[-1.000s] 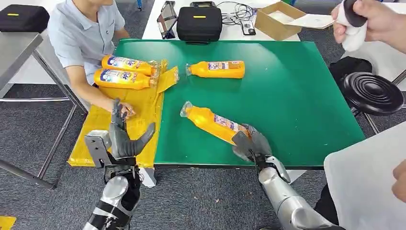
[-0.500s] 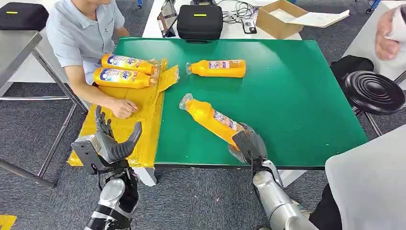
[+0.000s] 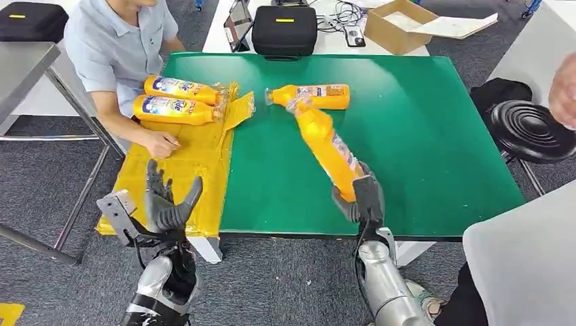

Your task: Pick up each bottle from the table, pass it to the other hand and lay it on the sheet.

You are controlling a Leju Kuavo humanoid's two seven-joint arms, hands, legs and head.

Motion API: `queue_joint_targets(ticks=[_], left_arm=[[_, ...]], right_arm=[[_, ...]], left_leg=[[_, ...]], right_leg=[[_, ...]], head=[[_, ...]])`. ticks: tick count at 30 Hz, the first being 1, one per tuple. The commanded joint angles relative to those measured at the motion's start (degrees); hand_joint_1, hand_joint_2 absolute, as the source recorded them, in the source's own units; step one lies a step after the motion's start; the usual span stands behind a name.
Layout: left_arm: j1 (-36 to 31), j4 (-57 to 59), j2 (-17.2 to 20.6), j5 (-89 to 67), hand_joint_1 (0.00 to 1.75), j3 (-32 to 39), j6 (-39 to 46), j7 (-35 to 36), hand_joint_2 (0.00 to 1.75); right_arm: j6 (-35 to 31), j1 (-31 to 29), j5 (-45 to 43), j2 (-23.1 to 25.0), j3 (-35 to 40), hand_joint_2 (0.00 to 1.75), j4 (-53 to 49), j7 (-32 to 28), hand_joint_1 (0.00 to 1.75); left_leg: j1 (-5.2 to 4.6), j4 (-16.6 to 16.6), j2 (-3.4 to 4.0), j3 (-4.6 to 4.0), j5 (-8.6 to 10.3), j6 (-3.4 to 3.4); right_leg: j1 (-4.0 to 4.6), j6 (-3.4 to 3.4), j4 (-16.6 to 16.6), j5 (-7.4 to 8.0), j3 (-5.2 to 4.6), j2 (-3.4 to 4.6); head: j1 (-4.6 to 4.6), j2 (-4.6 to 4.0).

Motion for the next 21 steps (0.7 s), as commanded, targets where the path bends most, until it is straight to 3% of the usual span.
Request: queue_joint_targets(ticks=[1, 3, 6, 11, 14, 21], left_arm=[[5.15, -4.14, 4.76, 5.04, 0.0, -7.66, -11.28, 8.3, 1.75], [3.84, -1.04, 4.45, 5.61, 0.0, -7.58, -11.97, 7.61, 1.75], [2.85, 0.61, 3.61, 7.16, 0.0, -7.12, -13.5, 6.17, 1.75], [3.34, -0.71, 5.12, 8.59, 0.0, -9.63, -18.29, 7.99, 1.75], [3.82, -1.65, 5.67, 7.61, 0.0, -10.79, -20.68, 6.54, 1.75], [3.61, -1.64, 5.67, 7.35, 0.0, -11.09, -21.4, 6.6, 1.75]], right_arm=[[7.21, 5.2, 0.31, -1.9, 16.72, 1.75, -12.82, 1.1, 1.75], [3.69, 7.24, 3.8, 1.18, 20.53, 1.75, -13.26, 1.17, 1.75], [1.56, 7.59, 3.86, 1.61, 23.22, 1.75, -12.76, 1.61, 1.75], [1.61, 6.21, 2.25, 0.59, 24.54, 1.75, -9.64, 0.89, 1.75], [2.94, 5.6, 2.1, 0.42, 25.53, 1.75, -8.69, 0.83, 1.75], [3.42, 5.53, 3.31, 0.45, 27.07, 1.75, -8.52, 0.38, 1.75]], left_leg=[[0.13, -0.01, 0.32, 0.29, -0.21, -0.11], [0.07, -0.03, 0.31, 0.21, -0.15, -0.1], [0.18, -0.06, 0.33, 0.35, -0.2, -0.21], [0.06, -0.05, 0.03, 0.0, -0.01, -0.08], [0.2, -0.05, 0.23, 0.12, -0.09, -0.1], [0.17, -0.06, 0.16, 0.13, -0.1, -0.13]], right_leg=[[0.14, -0.17, -0.08, -0.08, 0.24, 0.29], [0.08, -0.14, -0.05, -0.05, 0.13, 0.2], [0.19, -0.28, -0.06, -0.1, 0.28, 0.21], [0.12, -0.1, -0.05, -0.03, -0.07, -0.05], [0.18, -0.15, -0.09, -0.03, 0.07, 0.14], [0.17, -0.17, -0.08, -0.07, 0.12, 0.06]], head=[[-0.02, 0.0], [-0.02, 0.0], [0.02, 0.0], [-0.02, 0.0], [0.0, 0.0], [-0.02, 0.0]])
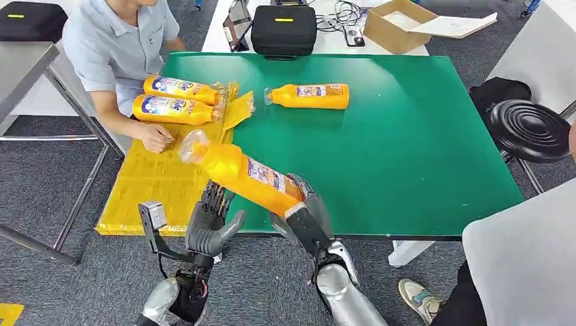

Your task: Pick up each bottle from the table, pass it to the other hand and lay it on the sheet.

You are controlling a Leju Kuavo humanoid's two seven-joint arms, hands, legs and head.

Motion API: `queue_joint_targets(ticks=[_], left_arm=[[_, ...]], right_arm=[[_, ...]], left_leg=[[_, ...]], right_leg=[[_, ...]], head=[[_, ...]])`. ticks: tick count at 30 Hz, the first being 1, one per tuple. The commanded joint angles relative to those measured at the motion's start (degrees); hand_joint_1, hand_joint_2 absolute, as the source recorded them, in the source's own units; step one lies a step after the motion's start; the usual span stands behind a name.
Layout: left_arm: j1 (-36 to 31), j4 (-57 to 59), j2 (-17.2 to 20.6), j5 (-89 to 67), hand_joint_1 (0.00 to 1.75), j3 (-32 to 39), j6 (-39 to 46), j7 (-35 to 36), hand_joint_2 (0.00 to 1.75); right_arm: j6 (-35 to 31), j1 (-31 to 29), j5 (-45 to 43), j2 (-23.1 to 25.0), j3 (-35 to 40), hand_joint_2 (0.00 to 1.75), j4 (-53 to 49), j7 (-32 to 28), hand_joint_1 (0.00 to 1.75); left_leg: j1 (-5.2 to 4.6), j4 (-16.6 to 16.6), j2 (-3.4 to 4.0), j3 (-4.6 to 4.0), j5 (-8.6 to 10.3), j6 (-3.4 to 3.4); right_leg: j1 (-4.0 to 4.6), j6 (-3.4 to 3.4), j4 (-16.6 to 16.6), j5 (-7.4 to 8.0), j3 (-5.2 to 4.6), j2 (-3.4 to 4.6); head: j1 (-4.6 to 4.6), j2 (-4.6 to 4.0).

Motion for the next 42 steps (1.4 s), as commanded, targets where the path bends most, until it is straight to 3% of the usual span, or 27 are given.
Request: queue_joint_targets(ticks=[1, 6, 20, 21, 22, 28, 30, 31, 32, 38, 39, 42], left_arm=[[-1.24, 1.79, 2.3, -0.38, 0.0, -2.38, -0.9, -0.03, 1.75], [-1.23, -0.22, -0.36, 0.61, 0.0, -0.15, -0.8, -3.52, 1.75], [-4.5, 2.58, -1.39, 0.78, 0.0, 0.49, -3.64, -5.88, 1.75], [-4.82, 2.68, -1.35, 0.62, 1.68, 0.64, -3.61, -6.02, 1.75], [-4.84, 2.57, -1.47, 0.63, 1.75, 0.66, -3.77, -6.1, 1.75], [-4.82, 2.46, -1.14, 0.77, 1.75, 0.37, -5.08, -6.2, 1.75], [-4.98, 2.95, -1.21, 0.5, 1.75, 0.57, -5.13, -6.47, 1.75], [-5.04, 3.06, -1.24, 0.48, 1.75, 0.65, -5.14, -6.49, 1.75], [-5.14, 3.35, -1.25, 0.53, 1.75, 0.89, -5.12, -6.49, 1.75], [-6.52, 5.58, -0.96, 2.06, 1.75, 2.21, -6.88, -5.79, 1.75], [-7.13, 6.38, -0.77, 2.17, 1.75, 2.75, -6.93, -5.71, 1.75], [-7.54, 6.88, -0.68, 2.12, 1.75, 3.25, -6.9, -5.6, 1.75]], right_arm=[[0.81, -2.05, 1.2, -1.23, 5.11, 1.75, 3.08, -0.64, 1.75], [3.15, -1.55, 1.88, 0.04, 10.05, 1.75, 5.4, -0.97, 1.75], [8.69, -2.35, 3.59, 0.01, 19.33, 1.75, 8.45, -3.62, 1.75], [8.92, -2.34, 3.22, 0.11, 19.36, 1.75, 8.6, -3.84, 1.75], [9.23, -2.32, 2.8, 0.15, 19.28, 1.75, 8.64, -3.99, 1.75], [10.12, -2.46, 1.76, -0.23, 18.8, 1.75, 7.39, -4.31, 1.75], [10.84, -2.26, 1.19, -0.43, 18.65, 1.75, 6.17, -4.09, 1.36], [11.04, -2.24, 1.03, -0.44, 18.61, 1.75, 5.98, -3.96, 1.31], [11.73, -2.17, 0.62, -0.49, 18.62, 1.75, 5.62, -3.75, 0.0], [11.96, -2.02, 1.04, -1.51, 19.14, 1.75, 4.49, -3.78, 0.0], [11.9, -1.69, 0.64, -1.81, 18.63, 0.0, 4.02, -3.98, 0.0], [11.96, -1.66, 0.68, -2.15, 18.45, 0.0, 3.65, -3.92, 0.0]], left_leg=[[0.07, -0.05, 0.05, 0.19, -0.06, -0.08], [0.12, -0.02, 0.1, 0.2, -0.09, -0.09], [0.11, -0.04, -0.1, 0.14, -0.02, -0.07], [0.15, -0.04, -0.11, 0.19, -0.04, -0.09], [0.12, -0.04, -0.09, 0.18, -0.04, -0.08], [0.11, -0.02, -0.09, 0.13, -0.03, -0.06], [0.14, 0.0, -0.11, 0.17, -0.05, -0.07], [0.1, -0.02, -0.11, 0.09, -0.01, -0.05], [0.15, -0.02, -0.15, 0.19, -0.04, -0.07], [0.13, -0.04, -0.1, 0.18, -0.03, -0.08], [0.11, -0.02, -0.11, 0.11, -0.01, -0.06], [0.13, -0.04, -0.17, 0.15, -0.01, -0.07]], right_leg=[[0.08, -0.12, -0.07, -0.04, 0.18, 0.03], [0.14, -0.14, -0.07, -0.04, 0.2, 0.07], [0.11, -0.11, -0.08, -0.05, 0.17, -0.12], [0.16, -0.14, -0.1, -0.06, 0.24, -0.14], [0.13, -0.13, -0.07, -0.07, 0.21, -0.12], [0.11, -0.1, -0.06, -0.06, 0.14, -0.13], [0.15, -0.12, -0.07, -0.08, 0.2, -0.17], [0.1, -0.08, -0.06, -0.05, 0.11, -0.16], [0.16, -0.13, -0.11, -0.08, 0.25, -0.21], [0.13, -0.13, -0.08, -0.07, 0.2, -0.16], [0.11, -0.1, -0.07, -0.05, 0.13, -0.15], [0.13, -0.12, -0.09, -0.06, 0.19, -0.23]], head=[[0.0, 0.0], [0.0, 0.0], [0.0, 0.0], [0.02, 0.0], [0.0, 0.0], [0.0, 0.0], [0.0, 0.0], [0.0, 0.0], [0.0, 0.0], [0.0, 0.0], [0.02, 0.0], [0.02, 0.0]])
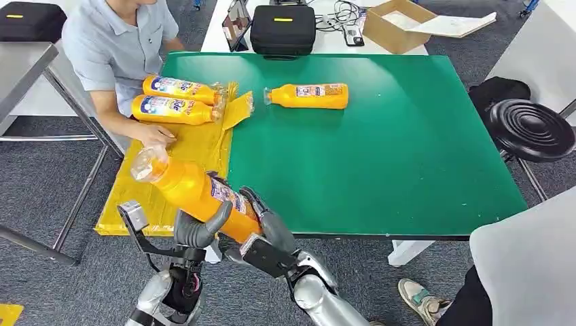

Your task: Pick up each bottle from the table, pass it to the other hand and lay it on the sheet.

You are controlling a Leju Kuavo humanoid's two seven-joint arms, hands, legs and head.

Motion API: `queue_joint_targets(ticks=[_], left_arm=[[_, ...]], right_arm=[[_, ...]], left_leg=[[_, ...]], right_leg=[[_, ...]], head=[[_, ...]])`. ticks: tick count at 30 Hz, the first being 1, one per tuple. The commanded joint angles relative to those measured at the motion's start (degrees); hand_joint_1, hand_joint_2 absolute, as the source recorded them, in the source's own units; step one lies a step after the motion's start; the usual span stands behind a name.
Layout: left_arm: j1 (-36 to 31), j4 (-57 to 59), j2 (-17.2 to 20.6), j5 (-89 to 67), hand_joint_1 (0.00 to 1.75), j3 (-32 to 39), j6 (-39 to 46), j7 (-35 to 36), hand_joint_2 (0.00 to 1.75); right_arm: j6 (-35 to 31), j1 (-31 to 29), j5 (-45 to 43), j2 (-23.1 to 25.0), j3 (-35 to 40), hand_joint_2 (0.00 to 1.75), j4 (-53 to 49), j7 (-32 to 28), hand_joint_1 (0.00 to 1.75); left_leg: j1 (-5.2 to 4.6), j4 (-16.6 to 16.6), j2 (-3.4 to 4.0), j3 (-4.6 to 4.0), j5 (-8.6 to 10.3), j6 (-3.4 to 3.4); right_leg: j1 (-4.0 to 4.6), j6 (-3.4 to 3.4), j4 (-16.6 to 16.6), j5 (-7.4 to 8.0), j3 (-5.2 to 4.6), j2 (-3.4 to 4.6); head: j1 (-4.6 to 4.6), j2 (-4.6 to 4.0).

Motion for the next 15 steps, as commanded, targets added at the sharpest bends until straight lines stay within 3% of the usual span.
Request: queue_joint_targets(ticks=[1, 8, 15], left_arm=[[-5.98, 6.75, -0.5, 0.7, 1.75, 0.58, -1.08, 0.7, 1.75], [-5.94, 6.76, -0.67, 0.47, 1.75, 0.93, -0.44, 0.35, 1.75], [-13.92, 20.43, 3.13, -11.89, 1.75, 6.08, 15.96, -0.49, 1.75]], right_arm=[[1.4, 0.12, 0.16, -2.81, 4.33, 0.0, -0.24, -0.43, 0.0], [1.0, 0.32, 0.11, -2.75, 4.07, 0.0, -0.51, -0.56, 0.0], [-8.31, 5.61, 3.12, -6.38, -2.0, 0.0, -9.11, -1.43, 0.0]], left_leg=[[0.07, -0.03, -0.23, 0.13, 0.0, -0.06], [0.06, -0.03, -0.14, 0.07, 0.0, -0.05], [0.1, -0.09, -0.36, 0.18, 0.05, -0.09]], right_leg=[[0.08, -0.1, -0.07, -0.06, 0.23, -0.24], [0.07, -0.08, -0.06, -0.03, 0.14, -0.16], [0.11, -0.14, -0.13, -0.04, 0.33, -0.35]], head=[[0.02, 0.0], [0.02, 0.0], [0.0, 0.0]])
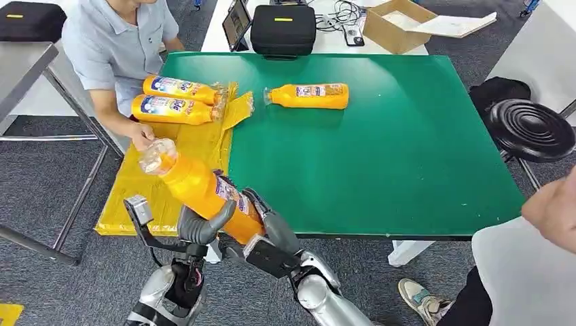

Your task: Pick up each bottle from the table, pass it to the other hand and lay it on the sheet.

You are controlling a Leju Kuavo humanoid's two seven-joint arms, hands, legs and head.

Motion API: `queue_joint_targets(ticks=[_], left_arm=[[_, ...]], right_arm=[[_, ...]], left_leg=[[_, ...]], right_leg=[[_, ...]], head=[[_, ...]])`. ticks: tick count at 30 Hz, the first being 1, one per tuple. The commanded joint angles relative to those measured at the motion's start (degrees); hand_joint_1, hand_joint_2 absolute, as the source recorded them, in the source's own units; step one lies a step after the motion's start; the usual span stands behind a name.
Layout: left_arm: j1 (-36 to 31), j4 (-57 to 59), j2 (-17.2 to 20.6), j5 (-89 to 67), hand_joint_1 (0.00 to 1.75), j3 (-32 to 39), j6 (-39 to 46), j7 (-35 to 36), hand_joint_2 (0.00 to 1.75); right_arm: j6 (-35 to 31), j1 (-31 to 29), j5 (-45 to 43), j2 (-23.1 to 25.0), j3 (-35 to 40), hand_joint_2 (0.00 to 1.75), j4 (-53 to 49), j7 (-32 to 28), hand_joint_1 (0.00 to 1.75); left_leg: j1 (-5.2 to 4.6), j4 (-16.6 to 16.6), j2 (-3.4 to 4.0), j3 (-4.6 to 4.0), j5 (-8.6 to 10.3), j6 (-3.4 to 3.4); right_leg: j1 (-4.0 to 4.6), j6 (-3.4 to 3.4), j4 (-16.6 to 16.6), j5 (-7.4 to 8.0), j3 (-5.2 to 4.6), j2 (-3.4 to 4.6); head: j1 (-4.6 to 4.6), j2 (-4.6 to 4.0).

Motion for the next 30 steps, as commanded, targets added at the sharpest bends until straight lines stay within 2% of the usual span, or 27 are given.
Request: queue_joint_targets(ticks=[1, 3, 6, 9, 12, 14, 15, 16, 17, 19, 21, 23, 24, 25, 28, 29, 30], left_arm=[[-11.62, 17.76, 3.21, -11.24, 1.75, 6.4, 13.81, -1.96, 1.75], [-11.18, 17.12, 3.25, -12.25, 1.75, 9.31, 14.92, -2.45, 1.75], [-7.97, 12.05, 3.85, -12.51, 1.75, 11.34, 15.4, -1.48, 1.75], [-5.07, 7.15, 4.21, -11.58, 1.75, 12.25, 15.57, 0.4, 1.75], [-4.96, 6.32, 5.14, -9.89, 1.75, 12.4, 14.48, 2.02, 1.75], [-5.52, 7.01, 6.44, -15.07, 1.75, 11.33, 18.12, -0.01, 1.75], [-6.45, 8.32, 7.99, -22.49, 1.75, 9.27, 22.64, -1.91, 1.75], [-8.2, 11.83, 10.04, -37.14, 1.75, 5.95, 32.37, -3.33, 1.75], [-9.65, 14.48, 10.14, -47.31, 1.75, 4.59, 36.41, -2.32, 1.75], [-12.24, 20.39, 8.45, -71.72, 1.75, 7.67, 37.67, 1.3, 1.75], [-14.34, 24.23, 7.84, -74.06, 1.75, 7.95, 37.67, 2.94, 1.75], [-15.46, 25.7, 7.6, -85.45, 1.75, 9.07, 37.83, 6.38, 1.75], [-16.85, 28.56, 4.64, -88.8, 1.75, 13.67, 37.83, 5.0, 1.75], [-18.16, 31.97, 3.33, -86.04, 1.75, 14.52, 37.83, 3.53, 1.75], [-19.52, 34.57, 2.3, -86.36, 1.75, 15.03, 37.83, 3.01, 1.75], [-19.88, 35.77, 2.01, -86.95, 1.75, 15.16, 37.83, 3.08, 1.75], [-19.91, 35.42, 3.21, -85.82, 1.75, 16.09, 35.72, 1.6, 1.75]], right_arm=[[-7.17, 6.11, 3.12, -5.44, -3.26, 0.0, -8.99, -1.25, 0.0], [-10.51, 8.79, 3.92, -6.05, -6.77, 0.0, -11.19, -2.67, 0.0], [-14.64, 13.19, 1.68, -5.73, -14.61, 0.0, -14.86, -2.69, 0.0], [-16.31, 16.23, -1.33, -4.98, -20.88, 0.0, -18.61, -2.81, 0.0], [-16.55, 17.15, -2.71, -4.98, -23.48, 0.0, -19.32, -2.6, 0.0], [-16.53, 17.29, -2.89, -4.75, -24.34, 0.0, -18.71, -2.53, 0.0], [-16.27, 17.36, -3.29, -4.3, -24.65, 0.0, -18.39, -2.84, 0.0], [-15.07, 17.39, -3.79, -3.99, -24.32, 0.0, -18.21, -3.28, 0.0], [-14.47, 17.19, -3.71, -3.73, -23.93, 0.0, -17.92, -3.44, 0.0], [-12.88, 16.85, -3.16, -3.74, -22.37, 0.0, -17.77, -3.88, 0.0], [-12.19, 16.54, -3.03, -3.63, -21.62, 0.0, -17.49, -3.74, 0.0], [-11.36, 16.37, -3.15, -3.59, -21.25, 0.0, -17.31, -3.47, 0.0], [-10.7, 15.85, -3.15, -3.39, -20.83, 0.0, -16.59, -3.35, 0.0], [-10.21, 15.64, -3.21, -3.3, -20.58, 0.0, -16.23, -3.24, 0.0], [-9.19, 15.12, -3.32, -2.99, -19.81, 0.0, -15.43, -3.1, 0.0], [-8.83, 15.04, -3.37, -3.01, -19.62, 0.0, -15.34, -3.1, 0.0], [-8.63, 15.13, -3.36, -2.84, -19.2, 0.0, -15.01, -3.41, 0.0]], left_leg=[[0.06, -0.1, -0.26, 0.19, 0.05, -0.07], [0.1, -0.11, -0.03, 0.28, -0.01, -0.1], [0.12, -0.08, -0.17, 0.27, -0.03, -0.08], [0.1, -0.04, 0.0, 0.27, -0.12, -0.07], [0.09, 0.0, 0.0, 0.21, -0.14, -0.06], [0.03, -0.01, -0.04, 0.0, -0.05, -0.04], [0.08, -0.01, -0.04, 0.12, -0.09, -0.08], [0.06, 0.0, -0.04, 0.01, -0.05, -0.06], [0.02, -0.03, -0.04, -0.03, -0.01, -0.04], [0.06, -0.04, -0.14, 0.02, 0.01, -0.08], [0.08, -0.05, -0.12, 0.1, 0.0, -0.1], [0.11, -0.04, -0.28, 0.13, 0.02, -0.11], [0.04, -0.04, -0.37, 0.06, 0.07, -0.06], [0.11, -0.01, -0.26, 0.12, 0.02, -0.08], [0.24, 0.06, -0.06, 0.26, -0.07, -0.12], [0.13, -0.04, 0.0, 0.11, 0.02, -0.08], [0.1, -0.04, -0.02, 0.13, 0.02, -0.09]], right_leg=[[0.07, -0.11, -0.12, -0.02, 0.31, -0.25], [0.12, -0.16, -0.14, 0.0, 0.35, -0.02], [0.14, -0.15, -0.14, -0.07, 0.38, -0.25], [0.11, -0.11, -0.11, -0.08, 0.34, 0.0], [0.1, -0.11, -0.05, -0.11, 0.32, -0.05], [0.04, -0.08, -0.04, -0.04, 0.11, -0.06], [0.1, -0.13, -0.05, -0.08, 0.23, -0.06], [0.07, -0.11, -0.04, -0.04, 0.13, -0.05], [0.03, -0.08, -0.04, -0.01, 0.08, -0.06], [0.07, -0.13, -0.05, -0.03, 0.14, -0.16], [0.1, -0.17, -0.06, -0.03, 0.18, -0.15], [0.13, -0.17, -0.08, -0.06, 0.27, -0.28], [0.04, -0.11, -0.05, -0.04, 0.21, -0.32], [0.13, -0.14, -0.09, -0.02, 0.3, -0.24], [0.26, -0.24, -0.14, -0.01, 0.45, -0.11], [0.15, -0.3, -0.11, 0.11, 0.2, -0.08], [0.12, -0.3, -0.09, 0.08, 0.2, -0.11]], head=[[0.04, 0.0], [0.0, 0.0], [0.0, 0.0], [0.0, 0.0], [0.02, 0.0], [0.02, 0.0], [0.0, 0.0], [0.02, 0.0], [0.04, 0.0], [0.04, 0.0], [0.0, 0.0], [0.02, 0.0], [0.0, 0.0], [0.04, 0.0], [0.02, 0.0], [0.02, 0.0], [0.0, 0.0]])
